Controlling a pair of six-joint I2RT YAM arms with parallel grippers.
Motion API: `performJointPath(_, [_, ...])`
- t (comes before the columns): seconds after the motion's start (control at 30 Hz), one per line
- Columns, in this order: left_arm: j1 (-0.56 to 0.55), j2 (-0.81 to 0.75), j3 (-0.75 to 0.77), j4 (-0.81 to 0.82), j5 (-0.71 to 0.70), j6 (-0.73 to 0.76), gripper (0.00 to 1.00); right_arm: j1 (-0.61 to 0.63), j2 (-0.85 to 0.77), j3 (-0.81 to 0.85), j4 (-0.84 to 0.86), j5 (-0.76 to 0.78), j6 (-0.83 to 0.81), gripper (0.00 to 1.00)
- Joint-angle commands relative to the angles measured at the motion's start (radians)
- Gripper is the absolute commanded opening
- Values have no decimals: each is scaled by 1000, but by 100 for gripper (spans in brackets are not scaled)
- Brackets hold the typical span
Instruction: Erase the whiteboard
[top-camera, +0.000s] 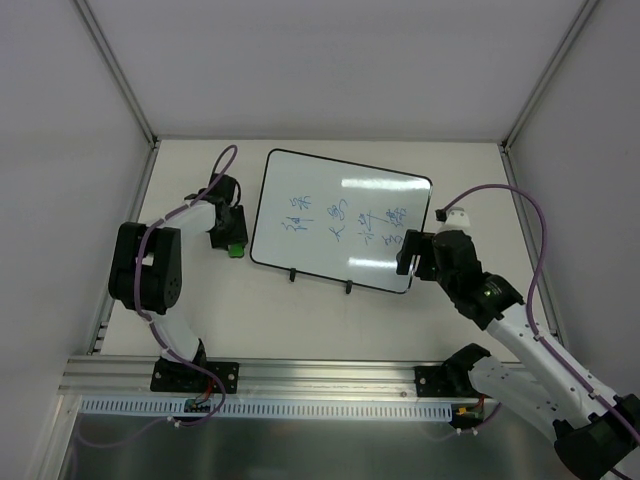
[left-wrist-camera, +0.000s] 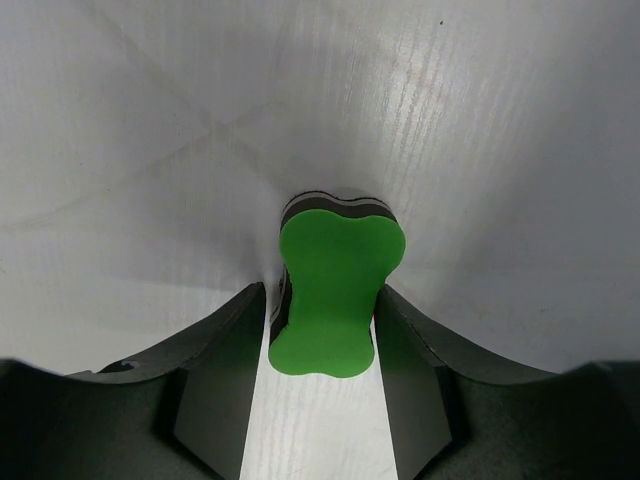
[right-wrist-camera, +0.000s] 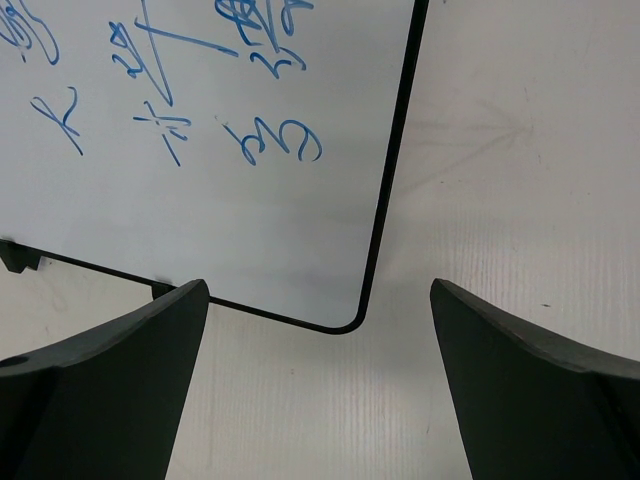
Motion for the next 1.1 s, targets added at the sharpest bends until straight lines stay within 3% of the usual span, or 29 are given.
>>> performJointPath(0.0, [-8, 9, 28, -7, -12, 11, 48, -7, -9, -8, 11, 8, 11, 98])
performJointPath(0.33, [-11, -27, 27, -8, -19, 16, 23, -27, -11, 1, 11, 23, -42, 98])
performJointPath(0.53, [-11, -130, 1, -11, -21, 20, 6, -169, 43, 67, 20, -96, -154, 95])
performJointPath(0.83, [-11, -345, -42, -17, 53, 40, 3, -472, 219, 186, 132, -513, -317, 96])
performJointPath(1.07, [-45, -486, -53, -14, 125, 91, 2, -659, 455, 324, 190, -913, -379, 81])
